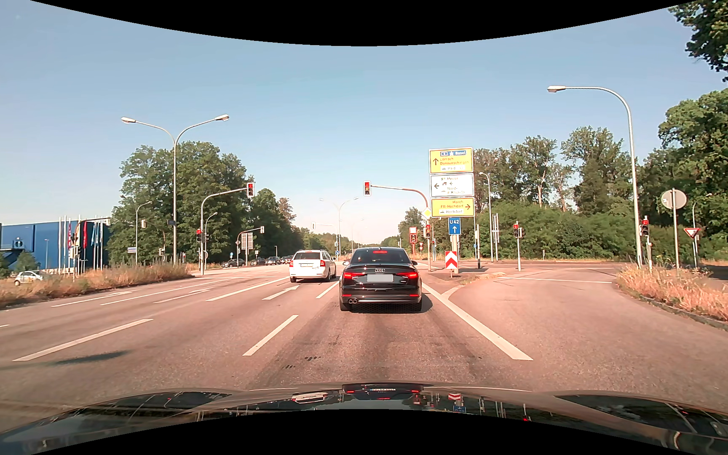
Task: Follow the waypoints while adhering to traffic rules and regulations
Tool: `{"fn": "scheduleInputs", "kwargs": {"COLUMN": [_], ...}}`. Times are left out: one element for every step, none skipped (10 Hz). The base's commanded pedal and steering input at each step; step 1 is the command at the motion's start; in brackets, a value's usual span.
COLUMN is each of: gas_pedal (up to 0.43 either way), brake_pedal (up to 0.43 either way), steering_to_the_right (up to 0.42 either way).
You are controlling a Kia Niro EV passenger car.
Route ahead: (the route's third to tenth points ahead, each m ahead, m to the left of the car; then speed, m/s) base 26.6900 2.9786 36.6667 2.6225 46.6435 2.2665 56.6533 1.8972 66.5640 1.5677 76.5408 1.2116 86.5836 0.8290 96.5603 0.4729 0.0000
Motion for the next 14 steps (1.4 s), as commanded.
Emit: {"fn": "scheduleInputs", "kwargs": {"gas_pedal": [0.000,0.000,0.000,0.000,0.000,0.000,0.000,0.000,0.000,0.000,0.000,0.000,0.000,0.000], "brake_pedal": [0.140,0.146,0.146,0.146,0.146,0.140,0.146,0.146,0.146,0.134,0.049,0.000,0.000,0.000], "steering_to_the_right": [0.000,0.000,0.000,0.000,0.000,0.000,0.000,0.000,0.000,0.000,0.000,0.000,0.000,0.000]}}
